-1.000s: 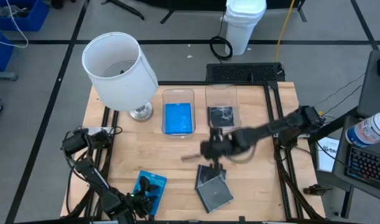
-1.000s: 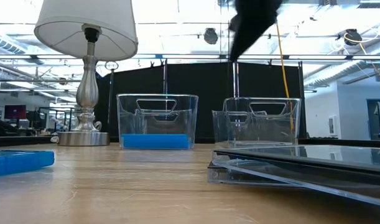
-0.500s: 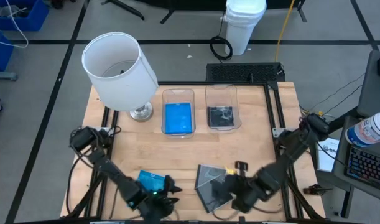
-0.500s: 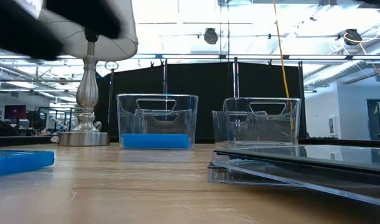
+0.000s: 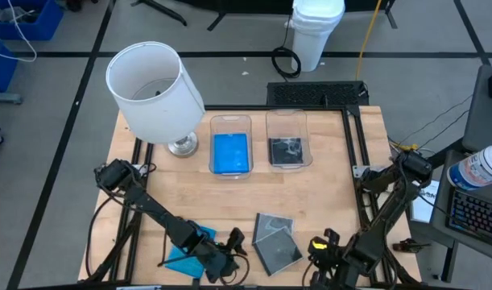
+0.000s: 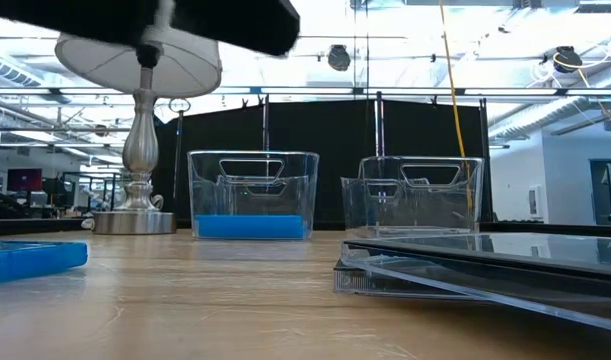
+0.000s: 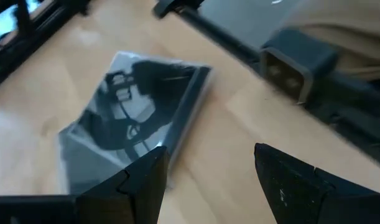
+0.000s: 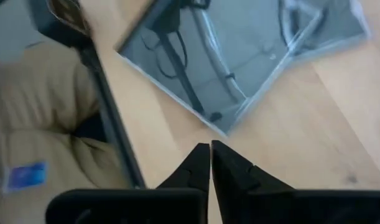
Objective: Pick & place jewel cases by type
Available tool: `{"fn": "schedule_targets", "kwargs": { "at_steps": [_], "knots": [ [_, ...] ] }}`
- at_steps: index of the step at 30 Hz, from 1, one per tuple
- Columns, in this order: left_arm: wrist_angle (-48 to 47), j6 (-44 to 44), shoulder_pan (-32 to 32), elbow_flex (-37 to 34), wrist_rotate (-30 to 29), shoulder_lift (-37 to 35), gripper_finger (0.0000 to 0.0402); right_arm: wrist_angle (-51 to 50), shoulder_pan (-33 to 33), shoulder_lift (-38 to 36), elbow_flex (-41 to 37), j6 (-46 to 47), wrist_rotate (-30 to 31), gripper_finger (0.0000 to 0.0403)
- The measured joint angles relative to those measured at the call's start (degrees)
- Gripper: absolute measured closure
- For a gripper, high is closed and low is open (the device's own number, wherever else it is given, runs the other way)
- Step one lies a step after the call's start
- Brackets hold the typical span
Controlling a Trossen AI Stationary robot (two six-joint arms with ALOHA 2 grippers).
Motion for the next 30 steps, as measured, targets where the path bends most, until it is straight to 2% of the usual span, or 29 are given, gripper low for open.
{"fn": "schedule_targets", "kwargs": {
  "at_steps": [4,11,16,19,26,30],
  "knots": [
    [0.0,1.8,1.0,-0.1,-1.8,0.0,0.0160,8.1,0.2,-0.1,-4.3,1.8,1.1,0.0349],
    [2.2,10.4,2.1,-0.2,-2.4,2.5,0.0160,14.7,-1.0,-2.6,-11.7,5.8,-2.7,0.0258],
    [4.4,14.2,2.6,-0.2,-3.4,4.2,0.0160,16.0,-0.1,-7.5,-16.3,11.9,2.7,0.0209],
    [4.4,15.8,2.7,-0.2,-4.4,5.0,0.0160,20.8,-0.1,-7.7,-19.8,16.1,2.5,0.0195],
    [6.2,19.2,2.8,-0.2,-6.1,5.9,0.0160,40.6,-0.1,-7.6,-29.1,19.1,2.5,0.0192],
    [6.6,20.6,2.4,-0.2,-7.3,6.1,0.0160,43.0,-0.8,-7.4,-30.9,22.2,-0.1,0.0191]
  ]
}}
